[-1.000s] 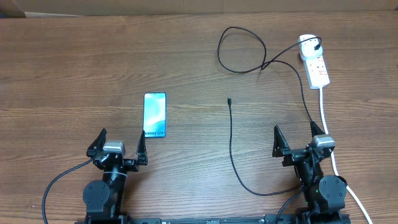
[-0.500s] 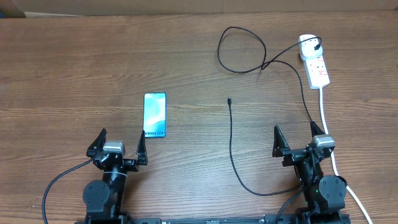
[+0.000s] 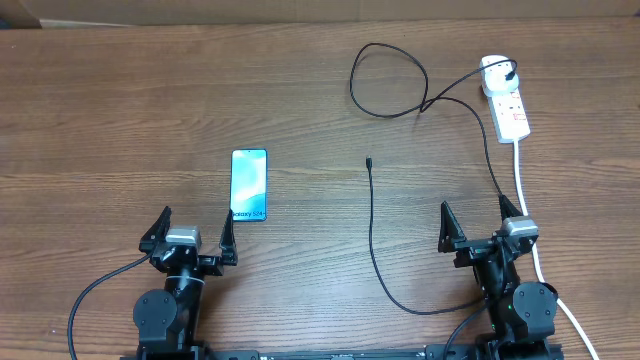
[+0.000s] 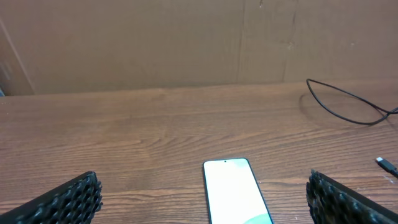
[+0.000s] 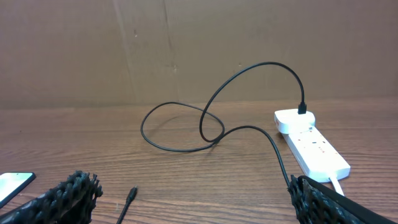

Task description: Plug charger to phone and switch on socket

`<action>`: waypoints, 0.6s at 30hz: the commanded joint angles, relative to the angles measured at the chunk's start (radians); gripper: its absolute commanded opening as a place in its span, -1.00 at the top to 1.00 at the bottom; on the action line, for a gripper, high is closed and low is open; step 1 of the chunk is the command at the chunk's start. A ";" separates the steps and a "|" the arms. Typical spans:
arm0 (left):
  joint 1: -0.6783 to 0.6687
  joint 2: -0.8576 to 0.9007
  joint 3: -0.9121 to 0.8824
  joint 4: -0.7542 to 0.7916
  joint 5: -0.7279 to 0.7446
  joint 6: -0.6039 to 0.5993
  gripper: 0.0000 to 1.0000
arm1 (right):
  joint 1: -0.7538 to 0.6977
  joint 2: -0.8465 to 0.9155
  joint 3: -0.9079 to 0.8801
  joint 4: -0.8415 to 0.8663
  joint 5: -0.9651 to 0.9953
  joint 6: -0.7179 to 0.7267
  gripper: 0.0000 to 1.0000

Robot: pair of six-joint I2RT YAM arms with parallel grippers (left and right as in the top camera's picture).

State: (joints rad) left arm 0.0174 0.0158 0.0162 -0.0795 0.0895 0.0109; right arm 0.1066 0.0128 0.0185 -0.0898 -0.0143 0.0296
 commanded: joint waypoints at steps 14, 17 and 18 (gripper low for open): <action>0.003 -0.007 -0.010 0.008 -0.011 0.004 -0.99 | 0.005 -0.009 -0.011 0.006 0.010 -0.001 -1.00; 0.003 -0.007 -0.009 0.014 -0.009 0.004 -0.99 | 0.005 -0.009 -0.011 0.006 0.010 -0.001 -1.00; 0.003 -0.007 -0.008 0.016 -0.005 0.004 -0.99 | 0.005 -0.009 -0.011 0.006 0.010 -0.001 -0.99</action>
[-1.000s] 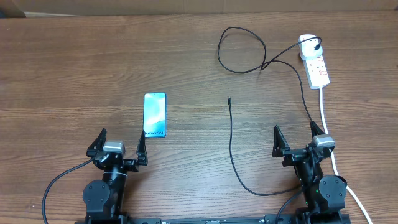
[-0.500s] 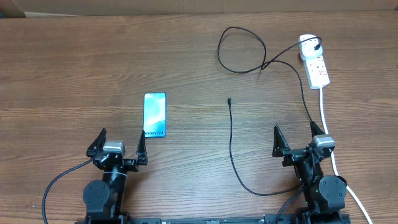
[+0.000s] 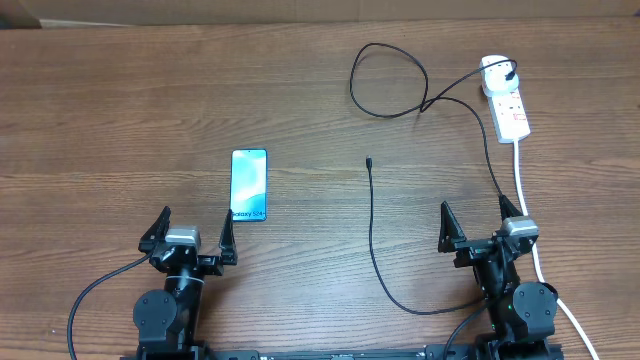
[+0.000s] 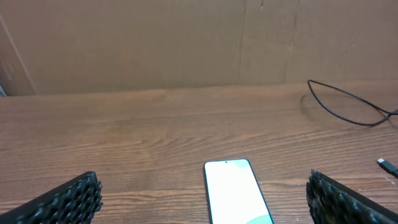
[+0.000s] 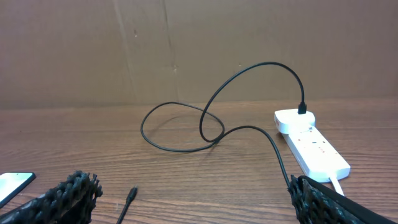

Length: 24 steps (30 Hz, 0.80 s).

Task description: Plug charger to phone and switch on socket

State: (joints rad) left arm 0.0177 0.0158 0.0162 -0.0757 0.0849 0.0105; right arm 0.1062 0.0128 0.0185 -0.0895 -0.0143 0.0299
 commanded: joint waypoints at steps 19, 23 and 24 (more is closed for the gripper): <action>0.002 0.082 0.211 0.019 0.048 -0.026 -0.99 | 0.006 -0.009 -0.011 0.006 0.010 -0.001 -1.00; 0.002 0.195 0.314 -0.010 0.092 -0.025 -0.99 | 0.006 -0.009 -0.011 0.006 0.010 -0.001 -1.00; 0.002 0.222 0.341 -0.027 0.102 -0.025 -0.99 | 0.006 -0.009 -0.011 0.006 0.010 -0.001 -1.00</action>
State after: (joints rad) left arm 0.0174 0.1581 0.2604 -0.0731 0.1318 -0.0010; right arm 0.1062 0.0128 0.0185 -0.0898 -0.0143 0.0299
